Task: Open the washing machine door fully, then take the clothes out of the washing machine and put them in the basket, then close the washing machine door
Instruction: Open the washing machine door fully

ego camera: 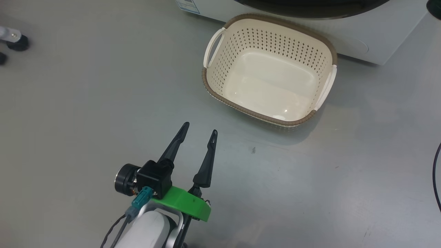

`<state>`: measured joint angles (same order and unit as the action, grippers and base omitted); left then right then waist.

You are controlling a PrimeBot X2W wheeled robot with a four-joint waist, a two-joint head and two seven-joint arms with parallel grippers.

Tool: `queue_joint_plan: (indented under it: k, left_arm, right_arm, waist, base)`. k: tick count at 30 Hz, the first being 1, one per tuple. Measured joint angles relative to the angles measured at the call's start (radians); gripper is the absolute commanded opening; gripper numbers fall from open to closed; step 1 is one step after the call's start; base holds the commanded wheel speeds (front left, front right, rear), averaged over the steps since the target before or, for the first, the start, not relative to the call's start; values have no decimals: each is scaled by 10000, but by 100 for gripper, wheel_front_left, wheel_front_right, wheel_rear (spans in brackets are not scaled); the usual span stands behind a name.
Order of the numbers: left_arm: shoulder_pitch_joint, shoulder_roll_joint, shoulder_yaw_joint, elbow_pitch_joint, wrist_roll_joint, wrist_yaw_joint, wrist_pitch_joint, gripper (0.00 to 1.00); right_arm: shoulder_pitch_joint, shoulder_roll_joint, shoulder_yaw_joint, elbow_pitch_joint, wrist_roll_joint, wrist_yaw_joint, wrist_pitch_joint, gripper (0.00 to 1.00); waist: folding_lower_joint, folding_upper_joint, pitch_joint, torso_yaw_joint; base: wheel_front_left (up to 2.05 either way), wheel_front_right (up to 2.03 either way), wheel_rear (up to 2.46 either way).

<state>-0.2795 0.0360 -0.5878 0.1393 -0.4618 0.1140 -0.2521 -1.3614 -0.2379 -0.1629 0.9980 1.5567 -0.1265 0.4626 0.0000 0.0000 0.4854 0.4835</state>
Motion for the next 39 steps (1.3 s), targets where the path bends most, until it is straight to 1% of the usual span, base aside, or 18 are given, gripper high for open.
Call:
queue_joint_plan:
  k: [9, 18, 26, 35, 39]
  left_arm:
    - [-10, 0, 40, 8, 15, 0, 0, 100]
    - [-15, 0, 58, 144, 59, 0, 0, 100]
    - [-14, 2, 151, 313, 222, 42, 0, 100]
    - [-9, 2, 178, 426, 234, 42, 0, 100]
    - [3, 4, 174, 462, 236, 42, 0, 100]
  right_arm:
    - [35, -35, 182, 288, -8, 2, 458, 0]
    - [324, 42, 186, 472, -8, 15, 794, 0]
    - [964, 286, 222, 780, 4, 167, 957, 0]
    - [1159, 583, 360, 899, 4, 205, 1149, 0]
    - [1350, 658, 403, 957, 4, 284, 1233, 0]
  waist:
    - [0, 0, -76, -86]
    - [0, 0, -386, -212]
    - [0, 0, -781, -381]
    - [0, 0, -1165, -620]
    - [0, 0, -1323, -688]
  base:
    - [0, 0, 0]
    - [0, 0, 0]
    - [0, 0, 0]
    - [0, 0, 0]
    - [0, 0, 0]
